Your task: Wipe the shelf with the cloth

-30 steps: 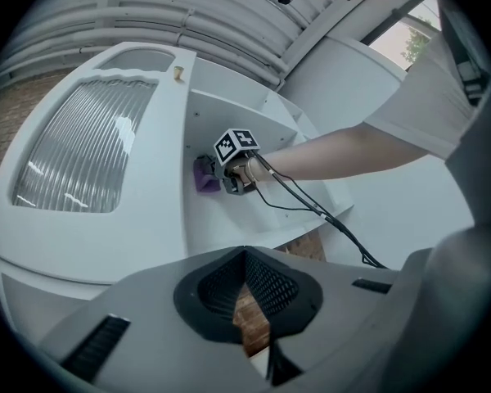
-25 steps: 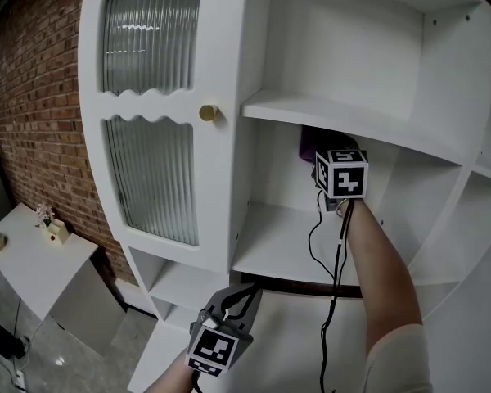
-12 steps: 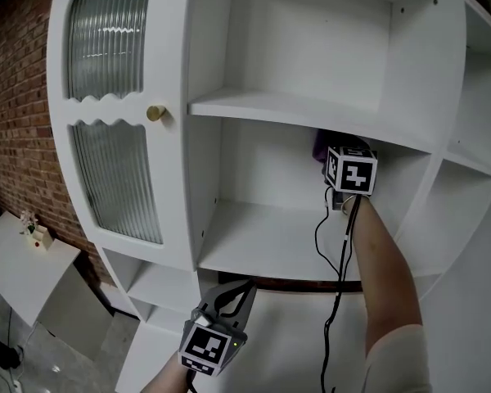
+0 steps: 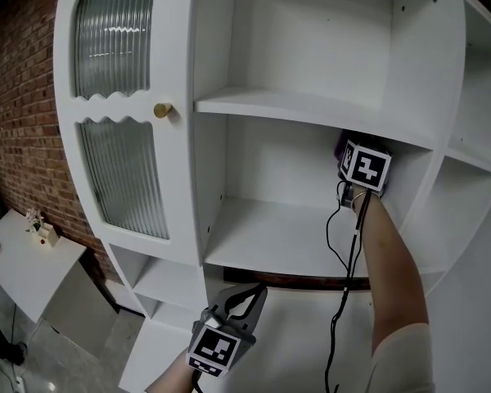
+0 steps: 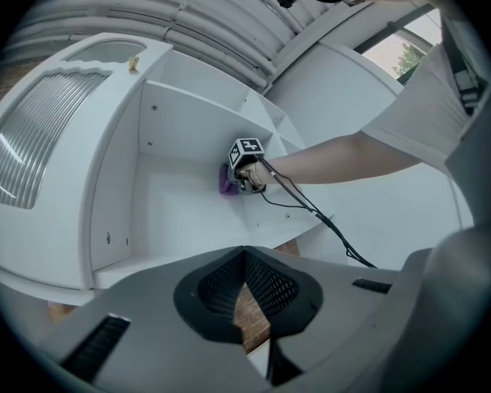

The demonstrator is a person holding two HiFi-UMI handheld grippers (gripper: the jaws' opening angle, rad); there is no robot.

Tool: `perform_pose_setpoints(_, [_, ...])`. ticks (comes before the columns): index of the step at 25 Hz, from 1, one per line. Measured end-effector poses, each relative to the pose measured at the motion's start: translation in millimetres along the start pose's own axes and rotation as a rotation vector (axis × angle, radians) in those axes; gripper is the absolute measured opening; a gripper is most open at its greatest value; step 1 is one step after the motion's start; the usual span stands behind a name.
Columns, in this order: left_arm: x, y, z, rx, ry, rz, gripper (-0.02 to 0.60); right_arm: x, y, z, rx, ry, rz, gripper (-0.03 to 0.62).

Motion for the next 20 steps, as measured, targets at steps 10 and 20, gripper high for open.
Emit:
perform_pose_setpoints(10, [19.5, 10.6, -21.3, 0.038, -0.031, -0.002, 0.014, 24.8, 7.3, -72.5, -0.040, -0.190, 0.001, 0.080])
perform_pose_setpoints(20, [47.6, 30.2, -62.8, 0.042, -0.093, -0.021, 0.014, 17.4, 52.7, -224.4, -0.063, -0.447, -0.086, 0.080])
Point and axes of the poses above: the fingertips, and each gripper's own axes: x backward along the fingers, z to its right, y out of its underside, the point moved 2 cm from there along x, backward along the fingers, and after that the axes turned 7 degrees about -y, right-handed, at the moved point
